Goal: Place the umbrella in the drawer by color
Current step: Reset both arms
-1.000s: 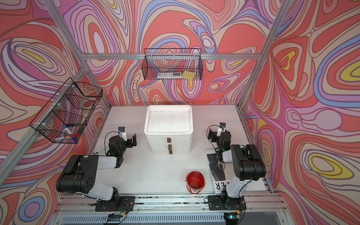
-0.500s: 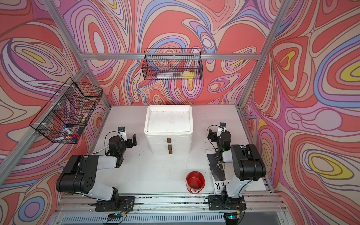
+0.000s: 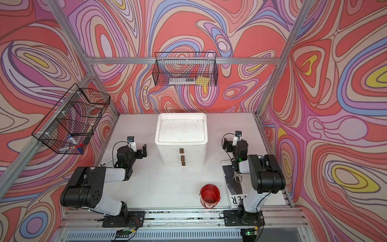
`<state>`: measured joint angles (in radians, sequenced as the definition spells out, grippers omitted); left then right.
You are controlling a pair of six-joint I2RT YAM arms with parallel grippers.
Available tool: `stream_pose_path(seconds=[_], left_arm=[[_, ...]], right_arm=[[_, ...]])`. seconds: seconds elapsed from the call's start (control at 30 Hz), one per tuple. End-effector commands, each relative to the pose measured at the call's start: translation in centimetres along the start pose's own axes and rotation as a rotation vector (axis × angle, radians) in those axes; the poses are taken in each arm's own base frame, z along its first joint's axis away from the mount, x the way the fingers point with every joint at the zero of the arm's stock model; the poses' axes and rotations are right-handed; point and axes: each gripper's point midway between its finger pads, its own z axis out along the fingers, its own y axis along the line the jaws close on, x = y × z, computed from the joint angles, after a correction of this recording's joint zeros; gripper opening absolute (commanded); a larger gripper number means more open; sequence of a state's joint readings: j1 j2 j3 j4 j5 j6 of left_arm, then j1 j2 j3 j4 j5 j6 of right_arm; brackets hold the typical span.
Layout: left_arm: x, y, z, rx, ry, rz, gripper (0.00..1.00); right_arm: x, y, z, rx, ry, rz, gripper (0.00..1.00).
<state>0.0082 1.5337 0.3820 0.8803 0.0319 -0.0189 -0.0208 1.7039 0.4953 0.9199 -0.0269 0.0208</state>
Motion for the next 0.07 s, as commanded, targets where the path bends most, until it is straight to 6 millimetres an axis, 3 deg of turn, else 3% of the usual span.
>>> stream_pose_path(seconds=[0.0,0.03], left_arm=[[0.39,-0.13,0.01,0.011,0.013,-0.001,0.99],[0.38,-0.13,-0.01,0.011,0.013,-0.001,0.99]], right_arm=[[-0.01,-0.05,-0.35,0.002,-0.01,-0.007,0.98],[0.01,0.56,-0.65,-0.02,-0.019,-0.024,0.98]])
